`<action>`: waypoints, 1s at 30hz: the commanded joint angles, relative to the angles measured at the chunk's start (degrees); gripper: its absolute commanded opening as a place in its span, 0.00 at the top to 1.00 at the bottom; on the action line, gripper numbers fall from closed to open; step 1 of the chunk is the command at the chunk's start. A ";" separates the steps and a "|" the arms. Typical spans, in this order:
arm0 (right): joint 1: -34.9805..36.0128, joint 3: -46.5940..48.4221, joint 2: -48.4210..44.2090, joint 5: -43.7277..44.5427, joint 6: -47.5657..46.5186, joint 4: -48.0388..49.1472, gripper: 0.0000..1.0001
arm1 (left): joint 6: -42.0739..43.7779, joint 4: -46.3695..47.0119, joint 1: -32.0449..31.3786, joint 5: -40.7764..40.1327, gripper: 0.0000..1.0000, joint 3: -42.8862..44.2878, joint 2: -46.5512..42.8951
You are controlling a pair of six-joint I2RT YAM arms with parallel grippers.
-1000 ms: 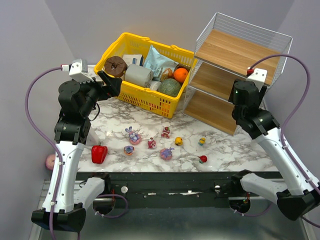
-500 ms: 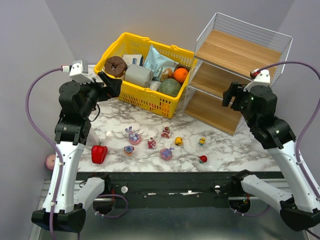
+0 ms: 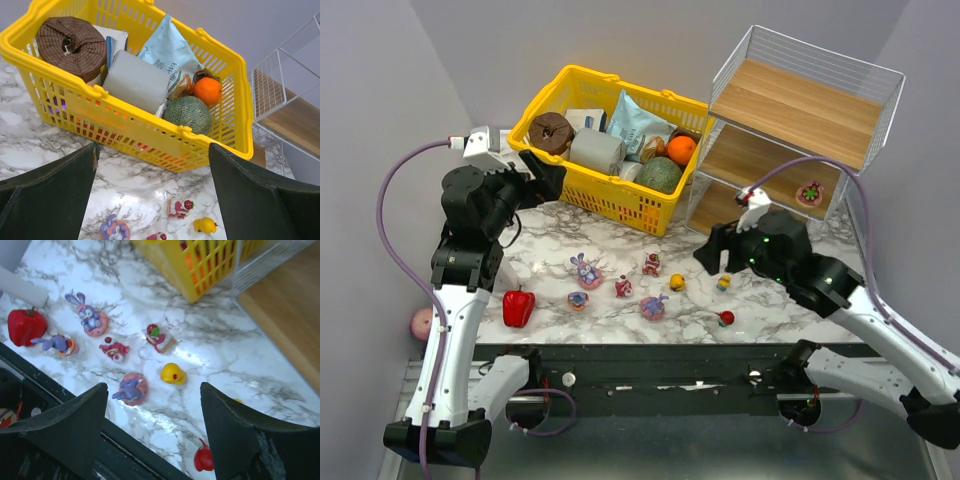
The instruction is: Place and organize the plastic toys onto the shelf
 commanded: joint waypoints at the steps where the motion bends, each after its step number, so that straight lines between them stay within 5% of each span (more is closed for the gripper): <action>1: 7.17 -1.22 7.82 7.71 8.65 6.21 0.18 | 0.66 -4.27 0.31 1.02 0.01 -1.46 -1.13; 7: 15.43 4.39 22.47 18.17 16.83 8.69 0.18 | -0.22 -9.44 0.14 -0.48 0.01 -4.98 -6.05; 18: 23.96 11.78 42.70 36.54 33.26 3.94 0.23 | -5.93 -5.33 -1.79 2.16 0.01 -15.60 -21.61; 25: 24.93 10.92 47.56 45.08 43.11 0.86 0.16 | -7.26 -2.43 -6.71 -0.65 0.01 -23.16 -33.72; 30: 25.11 8.02 48.70 48.50 41.80 8.23 0.15 | -4.71 -3.39 -10.14 -3.90 0.01 -26.68 -40.07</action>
